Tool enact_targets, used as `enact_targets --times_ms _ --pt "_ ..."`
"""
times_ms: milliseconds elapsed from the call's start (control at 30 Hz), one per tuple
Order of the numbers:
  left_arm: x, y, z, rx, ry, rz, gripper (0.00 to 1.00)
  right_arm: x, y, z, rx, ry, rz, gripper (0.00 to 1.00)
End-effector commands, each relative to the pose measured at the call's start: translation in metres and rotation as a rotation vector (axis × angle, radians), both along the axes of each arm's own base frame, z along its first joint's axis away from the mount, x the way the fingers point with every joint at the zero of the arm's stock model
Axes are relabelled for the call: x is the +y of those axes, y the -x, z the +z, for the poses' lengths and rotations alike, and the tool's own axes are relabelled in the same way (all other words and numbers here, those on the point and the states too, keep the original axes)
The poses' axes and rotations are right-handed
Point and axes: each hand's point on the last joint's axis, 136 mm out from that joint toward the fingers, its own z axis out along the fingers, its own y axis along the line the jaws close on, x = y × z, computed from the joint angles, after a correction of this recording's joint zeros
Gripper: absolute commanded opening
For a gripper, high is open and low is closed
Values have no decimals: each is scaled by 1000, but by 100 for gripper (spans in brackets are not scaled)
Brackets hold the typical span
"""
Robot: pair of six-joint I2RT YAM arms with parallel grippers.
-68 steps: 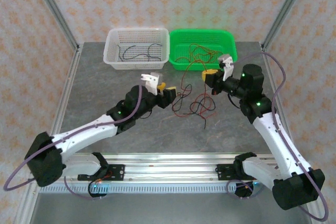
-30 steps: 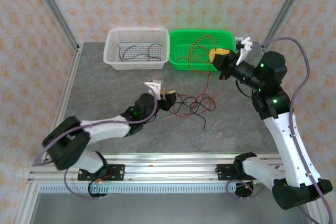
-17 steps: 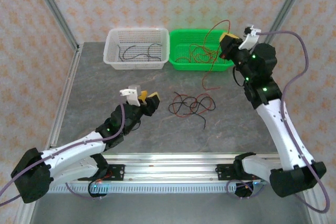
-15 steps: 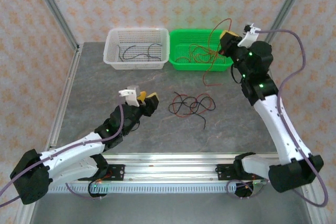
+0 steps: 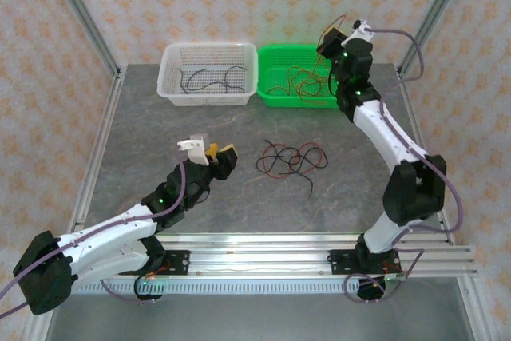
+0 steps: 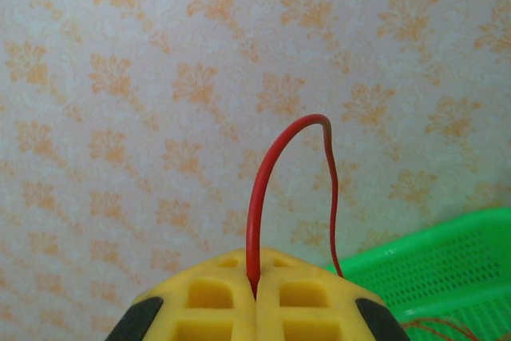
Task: Untangle the cables
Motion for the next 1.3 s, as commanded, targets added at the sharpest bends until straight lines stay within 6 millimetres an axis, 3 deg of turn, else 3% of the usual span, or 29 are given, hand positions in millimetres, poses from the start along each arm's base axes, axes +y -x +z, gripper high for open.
enact_targets --times_ms 0,167,300,533,700,867,1067,1167,1267 --pt "1 1 -6 25 2 12 62 -3 -18 27 -89 -69 -32 0" --pt "2 1 -5 30 5 16 62 3 -44 26 -77 -100 -27 0" --pt "2 1 -4 32 16 15 62 4 -63 8 -39 -114 -45 0" --pt "0 2 0 44 26 10 62 14 -113 -60 129 -86 -59 0" --pt "1 4 5 54 47 11 61 16 -138 -132 333 -48 -97 0" --pt "2 6 8 67 46 15 61 9 -140 -191 524 20 -157 0" --pt "-1 6 8 125 69 13 61 -10 -127 -260 732 102 -196 0" --pt "-4 6 5 164 59 9 61 -18 -121 -282 802 125 -189 0" --pt "-6 7 1 208 48 7 61 -22 -118 -288 837 164 -179 1"
